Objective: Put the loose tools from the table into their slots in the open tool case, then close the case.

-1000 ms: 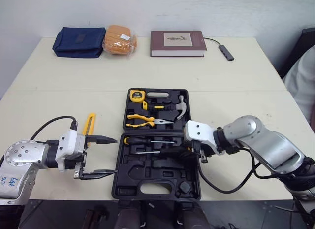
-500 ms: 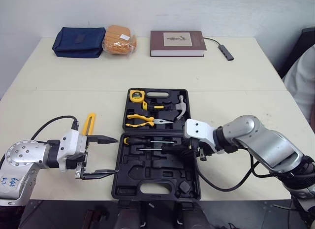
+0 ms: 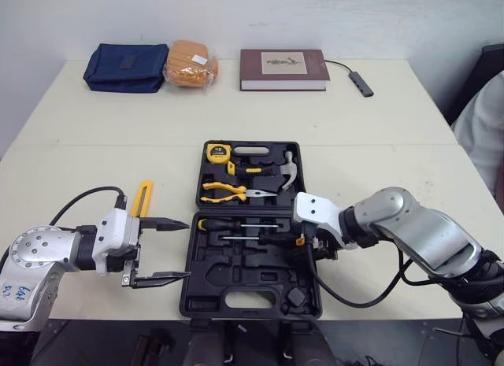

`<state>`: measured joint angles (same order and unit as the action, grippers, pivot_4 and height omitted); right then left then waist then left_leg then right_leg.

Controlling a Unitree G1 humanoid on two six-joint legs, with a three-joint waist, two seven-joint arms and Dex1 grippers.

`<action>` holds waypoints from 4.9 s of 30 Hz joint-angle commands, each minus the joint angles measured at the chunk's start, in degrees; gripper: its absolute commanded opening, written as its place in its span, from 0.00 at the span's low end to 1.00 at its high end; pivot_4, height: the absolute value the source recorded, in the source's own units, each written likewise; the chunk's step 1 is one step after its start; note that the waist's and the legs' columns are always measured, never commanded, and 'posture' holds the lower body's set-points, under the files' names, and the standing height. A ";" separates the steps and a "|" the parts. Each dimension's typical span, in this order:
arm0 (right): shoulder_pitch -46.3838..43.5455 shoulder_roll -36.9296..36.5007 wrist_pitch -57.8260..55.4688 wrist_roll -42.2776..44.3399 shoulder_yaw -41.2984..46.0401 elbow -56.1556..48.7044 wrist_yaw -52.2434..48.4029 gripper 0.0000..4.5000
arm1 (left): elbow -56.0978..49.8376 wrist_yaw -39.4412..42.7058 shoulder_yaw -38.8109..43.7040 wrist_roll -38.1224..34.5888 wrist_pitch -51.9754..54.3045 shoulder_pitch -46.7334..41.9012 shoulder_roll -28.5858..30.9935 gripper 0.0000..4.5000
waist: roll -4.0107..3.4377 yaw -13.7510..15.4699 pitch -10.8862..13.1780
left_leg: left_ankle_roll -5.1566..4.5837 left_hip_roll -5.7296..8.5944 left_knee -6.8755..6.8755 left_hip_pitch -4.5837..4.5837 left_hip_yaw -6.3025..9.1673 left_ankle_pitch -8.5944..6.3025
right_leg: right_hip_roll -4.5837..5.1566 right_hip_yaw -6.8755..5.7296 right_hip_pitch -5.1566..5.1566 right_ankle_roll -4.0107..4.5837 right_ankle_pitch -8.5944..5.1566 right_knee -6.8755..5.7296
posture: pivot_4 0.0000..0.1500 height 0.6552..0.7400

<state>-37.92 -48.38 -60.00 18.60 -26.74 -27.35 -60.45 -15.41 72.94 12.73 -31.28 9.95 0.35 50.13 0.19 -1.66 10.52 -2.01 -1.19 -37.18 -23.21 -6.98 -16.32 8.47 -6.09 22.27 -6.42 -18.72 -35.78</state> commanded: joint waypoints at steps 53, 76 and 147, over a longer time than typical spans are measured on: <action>11.81 16.90 50.59 -10.40 7.62 28.67 -5.68 0.01 | -0.20 -4.13 -1.59 0.21 1.27 -3.34 -3.75 1.00 | 0.19 0.02 -0.09 | -0.05 0.02 -0.09 0.04 -0.12 0.11 | -0.10 -0.13 0.01 -0.04 0.02 -0.21 | 1.00 1.00; 9.68 18.78 42.44 -7.89 5.44 27.49 -5.92 0.01 | -1.04 -6.07 -1.35 0.34 1.68 -3.30 -4.29 1.00 | 0.56 -0.12 -0.66 | 0.52 -0.44 0.16 1.08 0.07 -0.24 | -0.26 0.13 -0.82 0.58 -0.02 -0.12 | 1.00 1.00; 36.94 6.41 68.94 17.95 51.64 23.10 -4.32 0.99 | 16.76 -22.73 29.60 -4.86 5.74 17.49 -8.27 1.00 | 0.39 0.29 -0.05 | 0.71 -0.50 1.01 1.05 -0.01 -0.24 | -0.32 0.01 -0.69 0.73 -0.11 0.41 | 1.00 1.00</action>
<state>-0.81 -42.10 9.50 35.27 25.61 -0.10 -64.44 1.83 50.78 41.82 -36.47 16.12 18.06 42.11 0.58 -1.37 10.46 -1.30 -1.70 -36.17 -22.16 -6.97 -16.56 8.14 -6.09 21.58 -5.68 -18.83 -35.37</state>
